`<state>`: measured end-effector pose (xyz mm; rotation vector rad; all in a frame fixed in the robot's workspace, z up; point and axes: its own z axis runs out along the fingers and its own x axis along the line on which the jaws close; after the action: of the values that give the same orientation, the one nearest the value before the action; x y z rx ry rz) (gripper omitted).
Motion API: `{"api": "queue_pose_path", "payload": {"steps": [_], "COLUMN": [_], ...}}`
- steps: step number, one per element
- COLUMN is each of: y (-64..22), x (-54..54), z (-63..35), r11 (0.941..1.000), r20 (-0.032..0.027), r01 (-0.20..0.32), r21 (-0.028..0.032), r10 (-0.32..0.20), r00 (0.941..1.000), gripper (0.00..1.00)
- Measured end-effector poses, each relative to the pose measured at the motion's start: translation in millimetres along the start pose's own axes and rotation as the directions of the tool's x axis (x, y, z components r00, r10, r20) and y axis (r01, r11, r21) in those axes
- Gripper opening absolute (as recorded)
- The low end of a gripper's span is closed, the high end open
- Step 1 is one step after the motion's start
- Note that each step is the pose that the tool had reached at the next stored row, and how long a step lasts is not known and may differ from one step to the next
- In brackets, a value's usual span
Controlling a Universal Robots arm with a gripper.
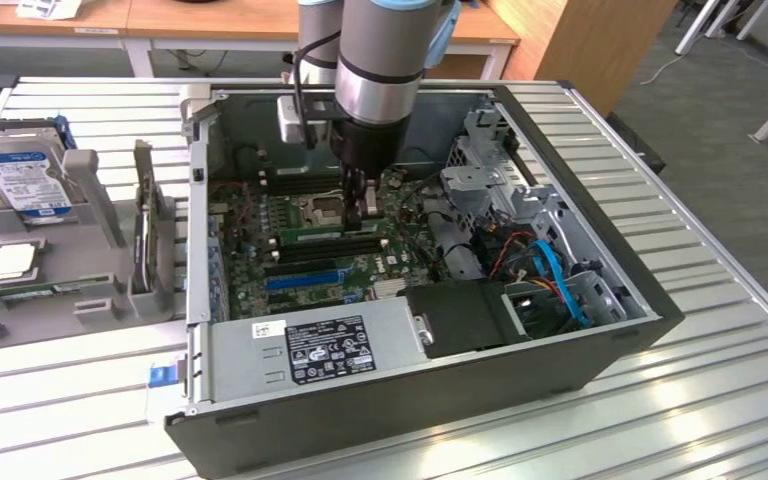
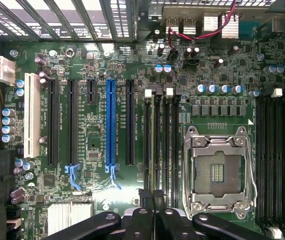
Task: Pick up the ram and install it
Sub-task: 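Insert the ram into the slot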
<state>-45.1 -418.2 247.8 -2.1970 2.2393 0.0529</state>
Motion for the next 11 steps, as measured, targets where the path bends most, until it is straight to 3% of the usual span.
{"api": "queue_pose_path", "payload": {"steps": [11], "y": [-0.1], "x": [1.6], "z": [0.6], "r11": [1.0], "r20": [-0.0002], "r01": [-0.002], "r21": [-0.0001], "r10": [0.002], "r00": [1.0], "gripper": [0.11]}}
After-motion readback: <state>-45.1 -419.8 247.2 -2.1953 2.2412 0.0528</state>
